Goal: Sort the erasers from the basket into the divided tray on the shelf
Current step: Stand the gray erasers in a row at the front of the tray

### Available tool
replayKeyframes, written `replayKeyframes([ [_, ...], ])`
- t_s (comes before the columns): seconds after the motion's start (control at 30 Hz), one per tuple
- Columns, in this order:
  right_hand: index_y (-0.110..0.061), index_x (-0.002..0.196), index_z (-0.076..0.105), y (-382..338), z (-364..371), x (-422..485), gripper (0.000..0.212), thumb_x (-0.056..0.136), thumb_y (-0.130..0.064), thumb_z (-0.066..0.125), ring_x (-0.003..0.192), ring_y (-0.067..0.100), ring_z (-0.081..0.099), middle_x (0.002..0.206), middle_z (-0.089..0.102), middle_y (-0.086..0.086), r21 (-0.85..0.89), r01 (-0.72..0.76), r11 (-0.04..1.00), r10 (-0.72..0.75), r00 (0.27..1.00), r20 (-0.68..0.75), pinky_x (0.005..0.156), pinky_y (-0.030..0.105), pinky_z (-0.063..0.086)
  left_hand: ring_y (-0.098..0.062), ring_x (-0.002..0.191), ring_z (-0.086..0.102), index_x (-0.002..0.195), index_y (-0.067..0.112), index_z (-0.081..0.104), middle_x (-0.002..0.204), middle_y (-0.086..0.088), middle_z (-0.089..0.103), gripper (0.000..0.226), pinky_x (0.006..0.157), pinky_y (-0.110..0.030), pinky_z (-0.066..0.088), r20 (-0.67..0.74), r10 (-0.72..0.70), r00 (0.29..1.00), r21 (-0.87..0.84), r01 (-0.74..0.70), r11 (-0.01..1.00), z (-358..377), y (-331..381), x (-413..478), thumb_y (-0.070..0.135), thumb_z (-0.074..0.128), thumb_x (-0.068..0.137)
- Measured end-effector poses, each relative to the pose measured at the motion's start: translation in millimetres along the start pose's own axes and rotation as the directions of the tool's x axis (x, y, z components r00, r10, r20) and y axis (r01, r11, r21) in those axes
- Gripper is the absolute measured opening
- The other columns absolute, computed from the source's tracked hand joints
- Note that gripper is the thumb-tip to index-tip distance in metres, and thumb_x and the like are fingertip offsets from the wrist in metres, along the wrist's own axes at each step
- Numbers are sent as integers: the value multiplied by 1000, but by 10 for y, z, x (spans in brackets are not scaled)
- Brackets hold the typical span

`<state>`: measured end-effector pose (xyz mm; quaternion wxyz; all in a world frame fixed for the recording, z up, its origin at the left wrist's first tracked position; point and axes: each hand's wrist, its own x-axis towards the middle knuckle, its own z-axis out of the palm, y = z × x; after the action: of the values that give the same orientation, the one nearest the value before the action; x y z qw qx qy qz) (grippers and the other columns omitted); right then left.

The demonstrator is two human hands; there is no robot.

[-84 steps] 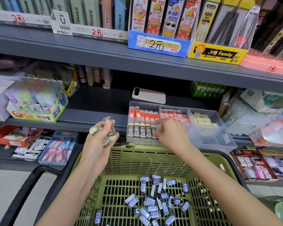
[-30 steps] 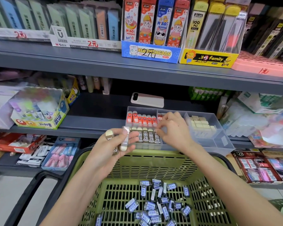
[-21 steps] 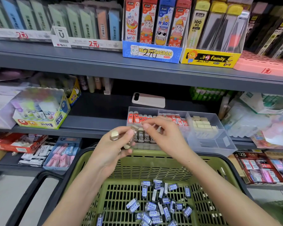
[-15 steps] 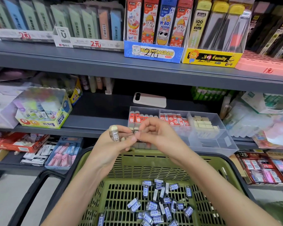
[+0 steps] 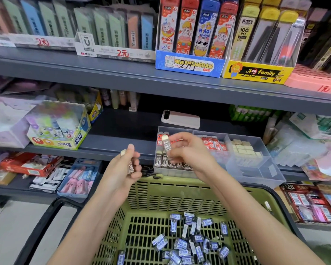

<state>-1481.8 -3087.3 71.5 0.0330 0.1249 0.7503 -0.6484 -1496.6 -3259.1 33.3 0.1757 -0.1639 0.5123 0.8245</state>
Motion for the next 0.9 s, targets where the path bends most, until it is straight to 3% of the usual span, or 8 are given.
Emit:
replayKeyframes([
  [0.07,-11,107,58,50,70,91,41,73,11,62,55,16,59,71,62,6,-15,-90,996,89,995,-34,56,26,55,-12,57,40,88,2,58,63,-3,44,33,44,-20,36,-1,-64,998,-54,64,996,-7,18,3,33,48,98],
  [0.13,-16,100,59,111,150,146,36,71,4,65,54,17,59,77,65,6,-162,-132,978,116,988,-102,54,29,52,-14,61,41,95,-1,59,70,-5,43,33,54,-26,38,1,-79,997,-85,79,993,-16,30,-2,27,43,100],
  [0.23,-25,76,62,137,235,183,13,73,-14,68,70,18,60,89,66,-2,-489,-82,868,-19,980,-198,68,30,51,-16,65,44,102,-5,60,75,-7,44,28,58,-29,40,12,-66,998,-99,67,993,-46,37,-23,17,42,100],
  [0.37,-18,78,72,137,265,199,10,78,-23,64,93,15,60,98,68,-5,-702,-48,710,-90,983,-159,73,27,45,-16,67,49,104,-3,61,76,-7,48,25,62,-29,45,38,-30,999,-18,31,999,-96,34,-37,12,42,100],
  [0.5,-8,78,73,115,252,201,17,79,-21,62,93,19,61,96,69,4,-726,-53,685,-87,984,-154,79,33,51,-20,73,66,101,3,62,75,-9,67,17,67,-29,49,73,52,996,94,-59,994,-146,37,-64,11,47,97],
  [0.67,-16,54,58,108,292,178,25,76,-14,69,65,15,58,56,66,1,-514,-88,853,-24,978,-208,75,38,54,-13,92,70,106,16,63,97,2,75,15,75,-28,47,143,133,981,277,-168,946,-169,33,-72,20,52,95],
  [0.83,-19,83,65,126,267,157,4,81,-19,69,77,13,61,72,69,0,-526,-40,850,-47,987,-152,82,37,53,-12,93,63,99,26,71,95,5,71,25,81,-30,49,104,161,981,261,-183,948,-155,33,-86,34,68,75],
  [0.9,-20,95,66,118,252,108,12,85,-26,65,82,15,61,81,67,-2,-601,15,799,-134,979,-153,79,30,50,-12,89,62,98,26,72,94,2,68,34,81,-31,51,109,167,980,254,-190,948,-135,33,-85,38,69,66],
])
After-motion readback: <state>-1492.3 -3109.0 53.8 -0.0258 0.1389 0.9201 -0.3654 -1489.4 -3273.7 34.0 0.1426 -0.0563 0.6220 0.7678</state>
